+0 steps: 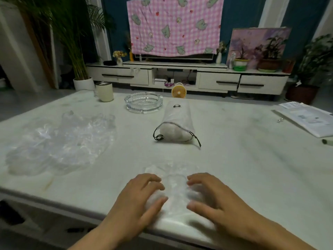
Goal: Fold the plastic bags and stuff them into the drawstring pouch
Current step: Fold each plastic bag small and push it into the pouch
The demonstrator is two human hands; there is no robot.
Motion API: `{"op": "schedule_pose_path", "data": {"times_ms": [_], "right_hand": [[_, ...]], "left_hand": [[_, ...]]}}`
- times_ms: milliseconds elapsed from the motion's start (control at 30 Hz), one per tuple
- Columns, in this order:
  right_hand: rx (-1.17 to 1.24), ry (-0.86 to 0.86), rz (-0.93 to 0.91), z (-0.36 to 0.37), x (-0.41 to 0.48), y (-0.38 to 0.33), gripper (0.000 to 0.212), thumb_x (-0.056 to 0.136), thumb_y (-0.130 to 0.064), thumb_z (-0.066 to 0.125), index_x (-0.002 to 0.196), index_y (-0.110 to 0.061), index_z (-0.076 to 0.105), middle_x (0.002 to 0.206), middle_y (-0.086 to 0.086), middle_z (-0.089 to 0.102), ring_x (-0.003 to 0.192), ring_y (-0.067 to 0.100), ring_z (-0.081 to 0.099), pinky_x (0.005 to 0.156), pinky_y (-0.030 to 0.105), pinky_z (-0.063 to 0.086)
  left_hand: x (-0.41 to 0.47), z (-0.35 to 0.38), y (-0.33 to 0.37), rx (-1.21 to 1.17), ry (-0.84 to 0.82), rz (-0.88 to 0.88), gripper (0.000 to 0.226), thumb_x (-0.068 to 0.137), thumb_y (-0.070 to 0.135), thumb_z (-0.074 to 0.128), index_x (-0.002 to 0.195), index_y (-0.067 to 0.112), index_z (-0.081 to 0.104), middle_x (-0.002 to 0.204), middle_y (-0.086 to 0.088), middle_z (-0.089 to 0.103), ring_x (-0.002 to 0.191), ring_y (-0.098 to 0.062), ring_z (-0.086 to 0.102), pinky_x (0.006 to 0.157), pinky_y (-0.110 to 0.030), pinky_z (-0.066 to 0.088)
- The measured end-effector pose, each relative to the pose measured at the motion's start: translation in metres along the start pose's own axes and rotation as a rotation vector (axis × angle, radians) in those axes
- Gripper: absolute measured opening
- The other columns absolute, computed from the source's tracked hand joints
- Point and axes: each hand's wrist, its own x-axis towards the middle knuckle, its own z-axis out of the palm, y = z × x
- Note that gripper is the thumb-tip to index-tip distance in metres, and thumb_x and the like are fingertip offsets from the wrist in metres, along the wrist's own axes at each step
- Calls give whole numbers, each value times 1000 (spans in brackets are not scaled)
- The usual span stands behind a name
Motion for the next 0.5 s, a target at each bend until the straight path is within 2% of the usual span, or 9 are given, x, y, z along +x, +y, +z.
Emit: {"op": "schedule_pose_path", "data": {"times_ms": [33, 100, 167, 233, 333, 400, 467, 500], "right_hand": [[-33, -60, -22, -1, -3, -1, 52, 79, -72, 45, 122, -43, 40, 131, -41, 25, 124, -18, 23, 100, 2, 18], [-178, -134, -47, 8, -8, 3, 40, 86, -62, 46, 119, -41, 42, 127, -42, 20, 119, -20, 20, 98, 1, 15], [-183, -10, -84, 19, -5, 7, 20, 92, -52, 42, 104, -37, 48, 120, -35, 35, 111, -12, 34, 93, 9, 25], [-179, 94, -93, 23, 3, 9, 12, 94, -41, 41, 91, -32, 49, 105, -21, 52, 94, 1, 48, 84, 20, 37], [-45, 157, 9, 15, 20, 11, 15, 98, -28, 44, 88, -24, 54, 84, -11, 59, 80, 8, 52, 74, 25, 42], [114, 166, 129, 6, 35, 9, 15, 98, -22, 47, 85, -20, 55, 79, -8, 61, 76, 4, 55, 71, 21, 42], [186, 173, 201, 2, 45, 8, 24, 97, -32, 45, 82, -16, 55, 78, -4, 60, 74, 7, 54, 72, 24, 41], [205, 153, 218, 3, 47, 7, 35, 94, -45, 40, 83, -14, 54, 79, -2, 60, 76, 13, 54, 75, 28, 41]], "left_hand": [[-2, -2, -2, -20, -6, 12, 29, 95, 55, 37, 105, 33, 53, 110, 16, 56, 103, -1, 52, 87, -18, 38], [-8, -5, -7, -40, -69, 14, 34, 93, 61, 38, 106, 33, 54, 107, 18, 54, 99, 1, 50, 85, -17, 38], [-10, -6, -11, -47, -122, 17, 41, 89, 68, 39, 112, 36, 50, 110, 21, 51, 101, 1, 49, 86, -17, 37], [-8, -8, -12, -48, -138, 26, 49, 83, 75, 41, 116, 39, 45, 111, 22, 51, 100, 1, 49, 85, -18, 37], [-2, -10, -15, 12, -108, 63, 53, 80, 73, 45, 117, 36, 43, 107, 15, 57, 95, -1, 49, 80, -16, 37], [3, -6, -19, 19, -52, 30, 39, 84, 62, 46, 111, 34, 46, 99, 12, 60, 88, -4, 51, 73, -16, 38], [11, -4, -17, -83, 29, -140, 18, 87, 51, 44, 91, 35, 51, 81, 17, 60, 75, -2, 51, 65, -18, 37], [16, -4, -16, -155, 65, -257, 17, 88, 47, 45, 79, 34, 52, 72, 18, 59, 70, -1, 52, 62, -19, 37]]}}
